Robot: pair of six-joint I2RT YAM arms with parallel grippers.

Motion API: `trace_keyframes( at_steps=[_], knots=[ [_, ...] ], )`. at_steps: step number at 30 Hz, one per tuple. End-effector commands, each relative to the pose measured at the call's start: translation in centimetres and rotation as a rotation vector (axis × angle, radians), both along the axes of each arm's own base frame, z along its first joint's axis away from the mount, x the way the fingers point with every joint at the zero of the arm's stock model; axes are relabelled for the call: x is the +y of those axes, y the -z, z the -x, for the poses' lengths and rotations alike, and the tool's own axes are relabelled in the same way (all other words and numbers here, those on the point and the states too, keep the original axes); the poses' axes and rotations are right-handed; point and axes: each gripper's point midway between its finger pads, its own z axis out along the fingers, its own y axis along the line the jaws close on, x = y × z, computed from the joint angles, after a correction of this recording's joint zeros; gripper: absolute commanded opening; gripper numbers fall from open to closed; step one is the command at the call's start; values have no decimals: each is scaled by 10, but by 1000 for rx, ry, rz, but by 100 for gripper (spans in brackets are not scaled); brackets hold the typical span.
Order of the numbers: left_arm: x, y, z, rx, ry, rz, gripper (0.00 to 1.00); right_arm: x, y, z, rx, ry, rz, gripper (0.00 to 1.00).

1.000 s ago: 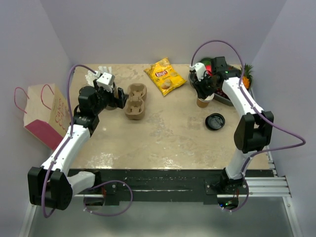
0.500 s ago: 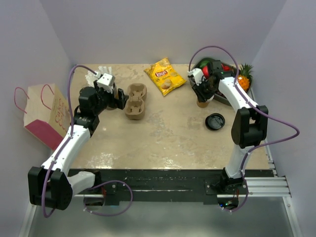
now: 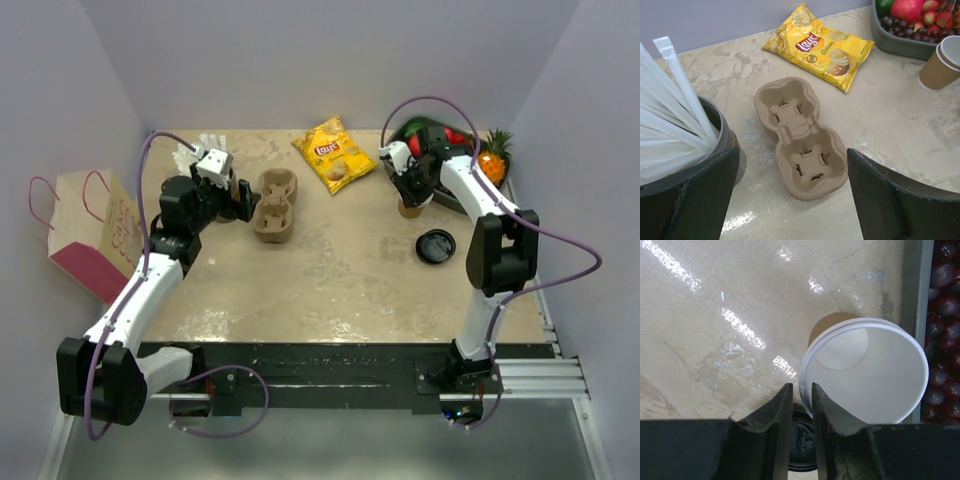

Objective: Pack the takeout coffee

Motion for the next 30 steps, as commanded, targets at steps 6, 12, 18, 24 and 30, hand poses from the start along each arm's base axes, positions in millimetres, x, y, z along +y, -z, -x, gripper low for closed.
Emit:
trace_keyframes(
  at_steps=[6,12,18,24,30],
  knots=[
    [-1,-15,-3,-61,1,4,92,0,-18,-15,-51,-3,1,23],
    [-2,-15,-3,-63,4,14,92,0,-34,-21,-88,2,2,23],
    [-4,-13,-5,-60,8,17,92,0,-35,-24,-83,2,6,23],
    [-3,-12,-6,-57,5,13,92,2,-30,-23,-61,-11,-3,23],
    [-3,-11,-7,-53,7,11,92,10,-36,-15,-62,-60,-38,33]
  ],
)
